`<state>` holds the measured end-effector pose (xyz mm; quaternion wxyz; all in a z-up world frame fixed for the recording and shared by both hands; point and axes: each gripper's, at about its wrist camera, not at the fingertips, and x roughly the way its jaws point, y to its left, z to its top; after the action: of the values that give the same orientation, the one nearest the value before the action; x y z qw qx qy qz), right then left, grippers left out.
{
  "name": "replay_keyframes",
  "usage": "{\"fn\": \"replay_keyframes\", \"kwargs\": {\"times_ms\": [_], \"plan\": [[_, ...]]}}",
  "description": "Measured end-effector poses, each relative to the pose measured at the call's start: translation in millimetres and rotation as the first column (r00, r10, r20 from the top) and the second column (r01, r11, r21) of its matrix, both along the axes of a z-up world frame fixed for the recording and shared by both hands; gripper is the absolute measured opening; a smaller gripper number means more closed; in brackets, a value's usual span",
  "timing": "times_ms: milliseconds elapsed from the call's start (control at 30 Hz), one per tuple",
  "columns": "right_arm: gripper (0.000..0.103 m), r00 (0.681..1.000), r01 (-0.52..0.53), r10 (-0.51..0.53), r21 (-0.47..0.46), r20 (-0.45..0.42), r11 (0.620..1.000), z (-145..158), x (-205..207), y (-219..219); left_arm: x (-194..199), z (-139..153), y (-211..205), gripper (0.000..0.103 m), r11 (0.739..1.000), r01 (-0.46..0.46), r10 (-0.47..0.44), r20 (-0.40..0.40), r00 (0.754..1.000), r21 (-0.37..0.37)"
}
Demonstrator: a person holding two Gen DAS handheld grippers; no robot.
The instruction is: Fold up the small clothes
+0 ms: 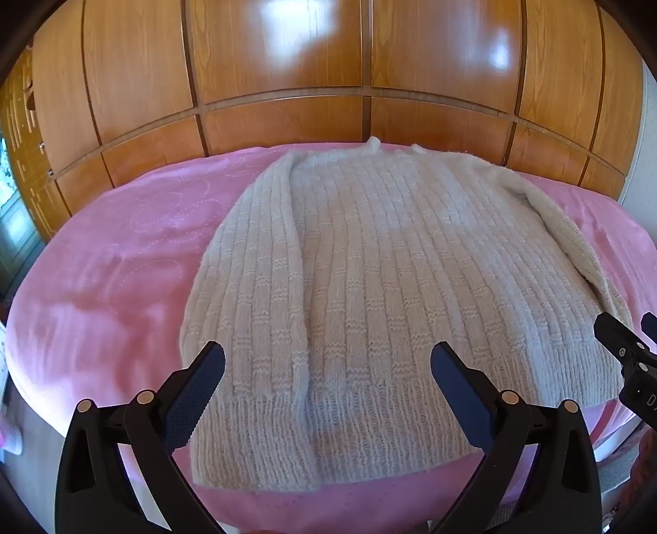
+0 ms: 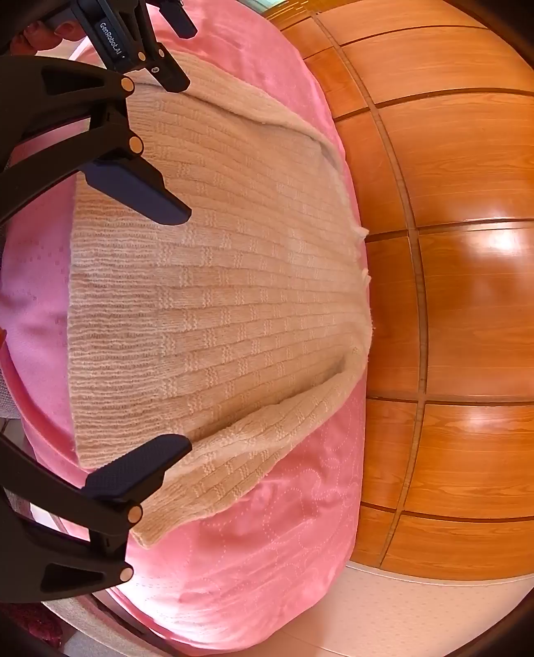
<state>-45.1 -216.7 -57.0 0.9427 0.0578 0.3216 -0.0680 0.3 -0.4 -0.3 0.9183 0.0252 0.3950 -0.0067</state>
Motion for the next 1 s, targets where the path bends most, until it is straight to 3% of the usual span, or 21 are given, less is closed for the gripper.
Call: {"fn": "replay_keyframes", "kwargs": {"times_ms": [1000], "plan": [[0.101,1.0,-0.003,0.003,0.0,-0.002,1.0,-0.3,2.3,-0.6,0.1,-0.2,3.7,0.099,1.0,0.002,-0.002,0.009,1.0,-0.007]]}}
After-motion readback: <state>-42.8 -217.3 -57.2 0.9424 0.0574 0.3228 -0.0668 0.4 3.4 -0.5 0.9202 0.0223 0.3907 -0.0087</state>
